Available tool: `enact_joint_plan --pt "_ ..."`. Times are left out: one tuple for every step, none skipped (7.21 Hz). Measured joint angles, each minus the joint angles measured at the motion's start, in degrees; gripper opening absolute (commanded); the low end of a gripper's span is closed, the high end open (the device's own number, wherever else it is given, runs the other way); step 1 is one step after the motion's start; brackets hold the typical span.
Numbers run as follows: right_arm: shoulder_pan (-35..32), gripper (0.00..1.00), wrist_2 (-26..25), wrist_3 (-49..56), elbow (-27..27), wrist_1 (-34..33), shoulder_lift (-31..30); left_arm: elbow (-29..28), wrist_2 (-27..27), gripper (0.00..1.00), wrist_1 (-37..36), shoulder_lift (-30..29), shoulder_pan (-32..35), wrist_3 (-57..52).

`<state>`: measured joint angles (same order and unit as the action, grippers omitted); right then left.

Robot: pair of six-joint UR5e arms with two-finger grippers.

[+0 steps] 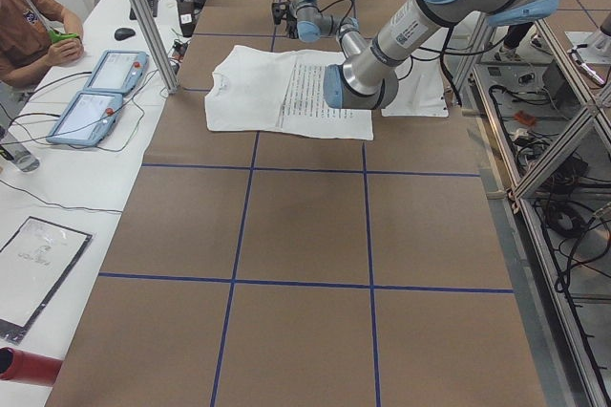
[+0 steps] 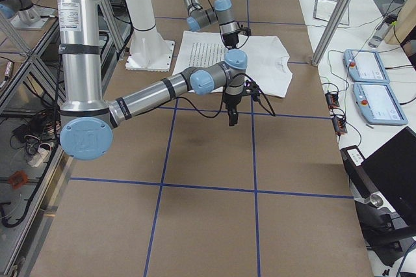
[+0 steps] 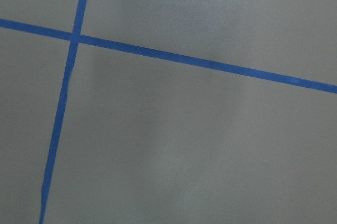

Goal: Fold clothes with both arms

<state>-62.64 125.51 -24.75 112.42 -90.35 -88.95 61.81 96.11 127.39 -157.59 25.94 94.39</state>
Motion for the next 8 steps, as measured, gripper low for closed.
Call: enact_joint_plan --pt "0.0 1.0 0.1 -0.3 0.5 0.1 0.0 0.3 -0.5 0.99 -0.1 0.0 -0.2 -0.8" --pt "0.0 1.0 0.1 -1.0 0.7 0.6 0.1 0.9 -0.7 0.99 -0.9 0.9 -0.2 -1.7" --pt "0.2 1.0 0.1 -2.9 0.7 2.1 0.1 1.9 -0.7 0.99 -2.5 2.1 0.0 -2.9" --pt "0.7 1.0 0.1 -5.7 0.6 4.4 0.0 3.1 -0.7 0.99 -4.4 2.9 0.2 -3.9" --pt "2.1 1.0 0.1 -8.7 0.6 6.9 0.0 4.1 -0.7 0.99 -5.5 3.7 0.3 -4.4" --pt "4.6 1.0 0.0 -12.7 0.8 10.0 0.0 6.3 -0.6 0.99 -7.0 5.9 0.3 -5.4" --pt "7.2 1.0 -0.3 -17.5 1.1 13.1 0.0 11.8 -0.5 0.99 -10.4 9.8 0.3 -7.7" --pt "9.7 1.0 -0.9 -21.7 1.8 14.8 -0.1 19.5 -0.4 0.99 -15.0 14.7 0.4 -10.6"
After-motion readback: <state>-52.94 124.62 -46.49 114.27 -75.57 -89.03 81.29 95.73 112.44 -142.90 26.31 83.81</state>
